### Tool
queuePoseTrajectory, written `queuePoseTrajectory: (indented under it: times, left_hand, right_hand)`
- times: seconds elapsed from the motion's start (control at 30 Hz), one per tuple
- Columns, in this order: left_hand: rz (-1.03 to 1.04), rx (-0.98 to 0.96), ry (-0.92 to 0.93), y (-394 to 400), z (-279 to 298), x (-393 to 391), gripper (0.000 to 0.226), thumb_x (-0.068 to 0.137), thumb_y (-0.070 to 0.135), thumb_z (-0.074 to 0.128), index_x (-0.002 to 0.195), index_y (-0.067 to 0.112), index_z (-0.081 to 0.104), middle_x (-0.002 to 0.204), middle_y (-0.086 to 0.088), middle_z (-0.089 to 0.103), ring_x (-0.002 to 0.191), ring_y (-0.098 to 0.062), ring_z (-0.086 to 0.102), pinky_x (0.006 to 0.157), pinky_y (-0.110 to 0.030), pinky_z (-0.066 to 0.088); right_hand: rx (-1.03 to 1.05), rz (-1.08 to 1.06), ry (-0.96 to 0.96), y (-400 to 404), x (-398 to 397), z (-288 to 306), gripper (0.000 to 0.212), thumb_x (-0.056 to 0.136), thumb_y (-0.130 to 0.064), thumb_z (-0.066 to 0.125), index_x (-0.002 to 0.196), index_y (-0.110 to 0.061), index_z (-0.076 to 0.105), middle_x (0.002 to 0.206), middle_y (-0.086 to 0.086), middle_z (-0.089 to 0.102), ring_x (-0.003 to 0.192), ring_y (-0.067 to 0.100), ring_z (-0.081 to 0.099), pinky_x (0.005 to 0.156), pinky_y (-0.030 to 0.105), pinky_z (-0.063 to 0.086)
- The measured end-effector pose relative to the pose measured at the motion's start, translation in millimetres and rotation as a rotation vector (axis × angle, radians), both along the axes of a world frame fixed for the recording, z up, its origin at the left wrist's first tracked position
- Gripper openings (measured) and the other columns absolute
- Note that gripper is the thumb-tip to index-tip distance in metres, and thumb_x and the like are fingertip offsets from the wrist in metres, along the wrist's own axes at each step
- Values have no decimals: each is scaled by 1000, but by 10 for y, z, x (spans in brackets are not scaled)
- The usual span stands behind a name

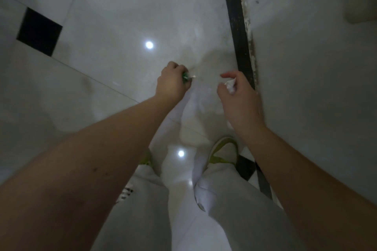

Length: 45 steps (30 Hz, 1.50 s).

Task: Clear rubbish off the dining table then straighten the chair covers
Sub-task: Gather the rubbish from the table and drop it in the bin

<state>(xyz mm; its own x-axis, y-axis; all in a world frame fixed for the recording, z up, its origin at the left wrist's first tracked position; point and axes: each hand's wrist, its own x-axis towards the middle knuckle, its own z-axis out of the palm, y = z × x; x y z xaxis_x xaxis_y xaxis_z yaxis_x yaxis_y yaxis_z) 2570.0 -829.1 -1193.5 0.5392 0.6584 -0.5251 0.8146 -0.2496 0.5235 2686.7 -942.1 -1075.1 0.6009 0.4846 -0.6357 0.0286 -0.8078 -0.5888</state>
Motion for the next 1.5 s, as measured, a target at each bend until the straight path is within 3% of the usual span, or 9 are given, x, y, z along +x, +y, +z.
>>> queuePoseTrajectory:
  times: [0.07, 0.17, 0.3, 0.53, 0.67, 0.83, 1.0, 1.2, 1.5]
  left_hand:
    - [167, -139, -43, 54, 290, -100, 21, 86, 26, 66, 97, 9, 63, 96, -9, 56, 82, -22, 52, 68, -26, 38]
    - [621, -438, -158, 119, 774, -258, 12, 86, 21, 65, 90, 11, 60, 87, -12, 64, 73, -22, 60, 56, -26, 44]
    - [1077, -797, -420, 187, 1554, -423, 4, 95, 4, 50, 95, 7, 53, 98, -18, 67, 88, -25, 69, 78, -41, 59]
    - [1209, -845, -547, 462, 3245, -750, 23, 89, -1, 49, 72, 15, 47, 69, -7, 49, 54, -15, 52, 52, -25, 48]
    - [1238, -797, -622, 632, 4417, -960, 27, 86, -3, 50, 75, 20, 46, 65, -1, 44, 52, -14, 46, 45, -21, 40]
    - [1121, -698, -830, 749, 5833, -1065, 27, 88, -8, 49, 88, 19, 50, 68, -2, 44, 52, -13, 40, 42, -20, 29]
    - [1000, -532, -924, 675, 6916, -1458, 24, 86, -4, 57, 100, 16, 54, 69, -4, 46, 54, -13, 41, 47, -24, 28]
    - [900, -206, -722, 476, 7749, -2215, 14, 88, 13, 65, 99, 20, 59, 73, 1, 57, 60, -13, 53, 56, -30, 44]
    - [926, 133, -588, 475, 8447, -3361, 23, 82, 26, 71, 99, 36, 60, 104, 9, 55, 70, -13, 52, 58, -31, 49]
  right_hand:
    - [11, -35, 28, 43, -104, 150, 20, 92, -27, 55, 112, -30, 56, 84, -4, 58, 72, 10, 59, 62, 24, 51]
    - [41, -77, 66, 125, -248, 470, 21, 93, -25, 56, 113, -30, 57, 78, -6, 55, 65, 7, 53, 58, 20, 45]
    - [65, -68, 57, 229, -355, 1080, 20, 93, -26, 54, 112, -30, 56, 77, -3, 56, 62, 7, 51, 58, 19, 43]
    - [144, -35, 70, 490, -515, 2496, 17, 93, -21, 57, 109, -26, 58, 78, 0, 51, 60, 4, 47, 55, 12, 41]
    - [193, 23, 82, 590, -609, 3512, 16, 91, -22, 58, 106, -28, 61, 87, 13, 58, 65, 6, 53, 56, 10, 42]
    - [336, 31, 32, 703, -620, 4768, 16, 91, -19, 57, 98, -33, 61, 80, -4, 63, 65, 3, 58, 57, 13, 45]
    - [387, 81, 97, 944, -728, 5653, 11, 92, -20, 57, 94, -30, 62, 61, -6, 60, 66, 16, 66, 64, 33, 51]
    - [411, 218, 111, 1287, -1063, 6450, 8, 89, -35, 56, 95, -34, 61, 68, 1, 67, 66, 20, 71, 40, 22, 41]
    - [582, 553, -32, 1618, -1830, 7289, 5, 89, -36, 58, 88, -33, 61, 73, 1, 63, 56, 11, 62, 55, 31, 50]
